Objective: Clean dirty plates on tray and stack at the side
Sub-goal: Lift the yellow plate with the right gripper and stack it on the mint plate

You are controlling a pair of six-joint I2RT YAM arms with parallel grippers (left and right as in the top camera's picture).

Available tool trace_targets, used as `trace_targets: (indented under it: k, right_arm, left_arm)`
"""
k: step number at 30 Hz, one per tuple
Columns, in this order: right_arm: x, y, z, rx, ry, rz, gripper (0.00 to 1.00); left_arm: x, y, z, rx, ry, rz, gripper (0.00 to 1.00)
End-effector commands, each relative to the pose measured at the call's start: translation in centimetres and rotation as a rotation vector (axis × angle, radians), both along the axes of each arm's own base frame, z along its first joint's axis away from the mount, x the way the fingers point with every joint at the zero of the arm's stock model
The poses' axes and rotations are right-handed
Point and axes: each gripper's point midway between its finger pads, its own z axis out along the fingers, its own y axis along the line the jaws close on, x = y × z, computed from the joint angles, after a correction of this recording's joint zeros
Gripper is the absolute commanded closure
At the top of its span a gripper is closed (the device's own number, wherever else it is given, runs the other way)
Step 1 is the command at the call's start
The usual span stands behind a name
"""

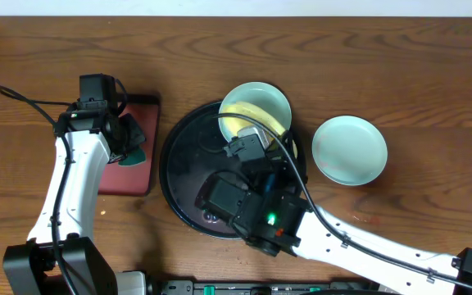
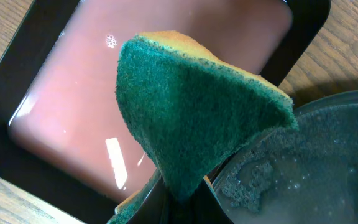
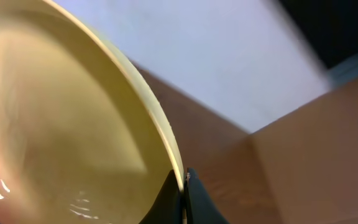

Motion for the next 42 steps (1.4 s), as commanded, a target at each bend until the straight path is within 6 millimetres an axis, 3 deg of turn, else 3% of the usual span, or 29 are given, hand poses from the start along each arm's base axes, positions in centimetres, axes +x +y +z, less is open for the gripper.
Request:
trace_targets:
  k: [1,6,13,19,24,29,33,37,42]
  right_arm:
    - [-0.5,-0.7,3.3,-0.032,-0.146,-0.047,0.99]
    - [-0.4,-0.4,2.6,-0.017,-0.108,-0.028,0.99]
    - [-0.7,1.8,-1.5,0.079,0.117,0.081,0.99]
    - [-2.2,5.1,-7.4,0.305,0.508,0.221,0.99]
    - [-1.1,4.6,-8.6,0.490,0.677,0.218,0.99]
    - [1.0,2.1,-7.1,0.775,0.789,0.212,0.99]
    - [3.2,-1.5,-5.7,0.962,0.810,0.178,0.99]
    - [5.0,-7.8,-5.7,1.039,0.764,0.024,0.99]
    - [5.7,-16.4,-7.0,1.066,0.708,-0.226,0.99]
  left_arm:
    - [-0.2,0.3,0.0,0.016,-0.001,-0.005,0.93]
    - [-0.2,0.3,0.0,0.016,-0.001,-0.005,0.93]
    - [-0.2,0.3,0.0,0.016,-0.001,-0.005,0.93]
    - [-0.3,0.3,0.0,0.016,0.005,-0.005,0.93]
    - [-0.4,0.3,0.0,0.015,0.009,-0.005,0.93]
    - [-0.4,0.3,0.0,0.015,0.009,-0.005,0.93]
    - [-0.4,0.3,0.0,0.015,0.009,-0.004,0.92]
    - [-0.4,0.3,0.0,0.015,0.009,-0.005,0.93]
    - [-0.4,0.3,0.0,0.015,0.010,-0.004,0.92]
